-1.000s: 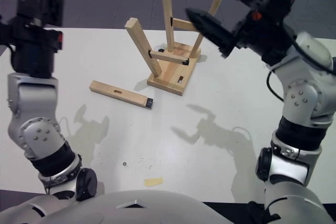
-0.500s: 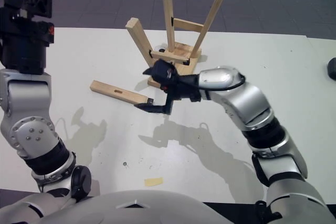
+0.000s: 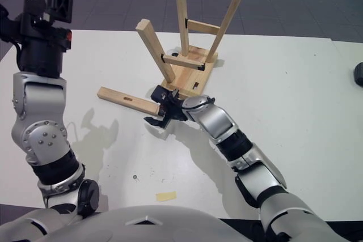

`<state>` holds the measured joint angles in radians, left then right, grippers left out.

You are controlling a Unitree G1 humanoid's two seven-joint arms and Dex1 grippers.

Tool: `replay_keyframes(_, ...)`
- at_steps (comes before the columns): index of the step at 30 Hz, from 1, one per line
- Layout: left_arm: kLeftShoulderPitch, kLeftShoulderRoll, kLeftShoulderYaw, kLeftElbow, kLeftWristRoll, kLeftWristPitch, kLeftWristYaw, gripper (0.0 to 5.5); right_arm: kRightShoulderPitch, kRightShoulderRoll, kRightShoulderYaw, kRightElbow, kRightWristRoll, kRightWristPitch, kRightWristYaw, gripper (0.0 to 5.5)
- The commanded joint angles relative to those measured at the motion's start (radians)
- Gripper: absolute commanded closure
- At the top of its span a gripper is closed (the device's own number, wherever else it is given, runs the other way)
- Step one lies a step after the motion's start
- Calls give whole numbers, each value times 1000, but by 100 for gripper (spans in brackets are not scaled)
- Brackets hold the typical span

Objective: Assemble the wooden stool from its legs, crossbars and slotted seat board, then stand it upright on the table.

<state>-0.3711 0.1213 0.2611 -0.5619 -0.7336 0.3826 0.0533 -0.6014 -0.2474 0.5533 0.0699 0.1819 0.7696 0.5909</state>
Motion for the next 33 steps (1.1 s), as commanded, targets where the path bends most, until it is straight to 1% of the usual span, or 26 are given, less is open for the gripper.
replay_keyframes(1,0,-4,-16,18,26,-8,7,12,-106,43,8,76,-26,48,40,10)
replay_keyframes(5,-3,-11,-19,30,33,-13,13,12,-145,58,14,149,-39,112,74,10)
replay_keyframes(9,-8,-13,-16,43,38,-17,15,12,-145,48,43,171,-74,81,114,10)
replay_keyframes(14,-1,-33,14,109,47,-7,71,12,-174,88,54,227,-110,66,130,10)
replay_keyframes(17,-1,-36,37,146,49,17,117,10,-183,116,57,267,-121,65,145,56)
replay_keyframes(22,-5,-25,29,160,59,57,140,10,-189,146,30,334,-129,82,150,151)
replay_keyframes(23,-3,-26,29,162,60,61,144,10,-187,148,31,331,-130,87,154,159)
replay_keyframes(26,0,-28,32,169,65,76,158,10,-180,151,36,322,-129,111,165,216)
replay_keyframes(30,-4,-32,31,175,72,92,168,10,-171,154,44,307,-130,135,173,272)
replay_keyframes(33,-6,-31,37,177,73,106,179,10,-157,132,58,262,-142,110,182,318)
